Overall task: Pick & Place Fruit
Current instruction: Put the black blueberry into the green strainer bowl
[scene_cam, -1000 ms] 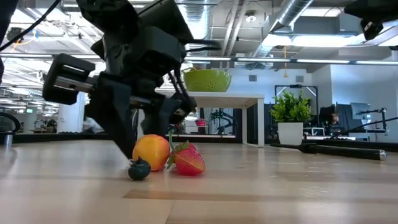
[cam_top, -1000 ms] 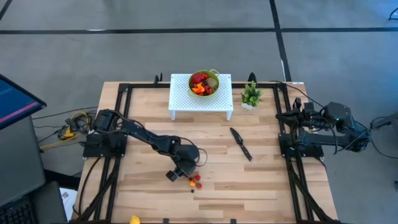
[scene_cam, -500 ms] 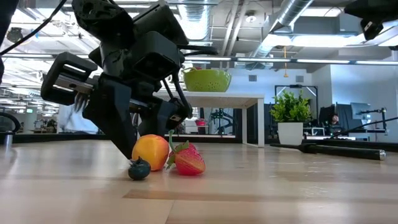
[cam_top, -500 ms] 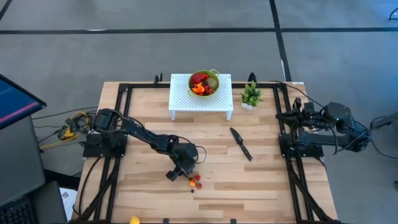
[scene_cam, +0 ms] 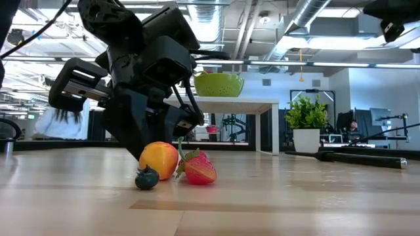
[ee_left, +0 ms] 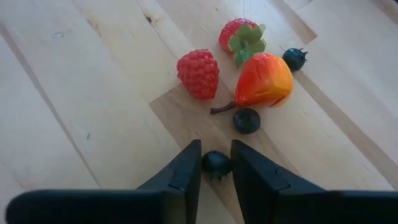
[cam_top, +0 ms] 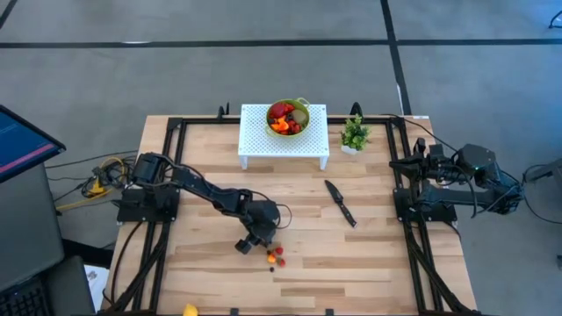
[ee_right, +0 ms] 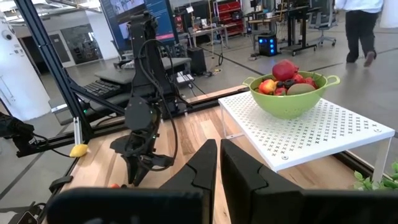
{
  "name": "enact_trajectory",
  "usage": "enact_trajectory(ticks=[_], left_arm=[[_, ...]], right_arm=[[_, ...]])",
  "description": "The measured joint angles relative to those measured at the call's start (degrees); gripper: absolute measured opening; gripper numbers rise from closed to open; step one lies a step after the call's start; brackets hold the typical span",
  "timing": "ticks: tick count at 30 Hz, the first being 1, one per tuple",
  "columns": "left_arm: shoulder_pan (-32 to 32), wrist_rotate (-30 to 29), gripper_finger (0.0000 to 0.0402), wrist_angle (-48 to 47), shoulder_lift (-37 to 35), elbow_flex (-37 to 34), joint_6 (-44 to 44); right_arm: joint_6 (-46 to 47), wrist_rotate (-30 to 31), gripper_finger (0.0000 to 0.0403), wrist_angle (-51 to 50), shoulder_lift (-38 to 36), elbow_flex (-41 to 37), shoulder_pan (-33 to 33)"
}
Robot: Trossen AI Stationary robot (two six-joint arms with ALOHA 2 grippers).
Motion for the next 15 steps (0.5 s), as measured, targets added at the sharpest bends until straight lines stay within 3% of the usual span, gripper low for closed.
enact_trajectory(ticks=[15], left_arm=[[0.23, 0.68, 0.0064, 0.20, 0.03, -0.09, 0.21]], right_arm=[[0.01, 0.00, 0.0017, -0.01, 0.00, 0.00, -0.01]])
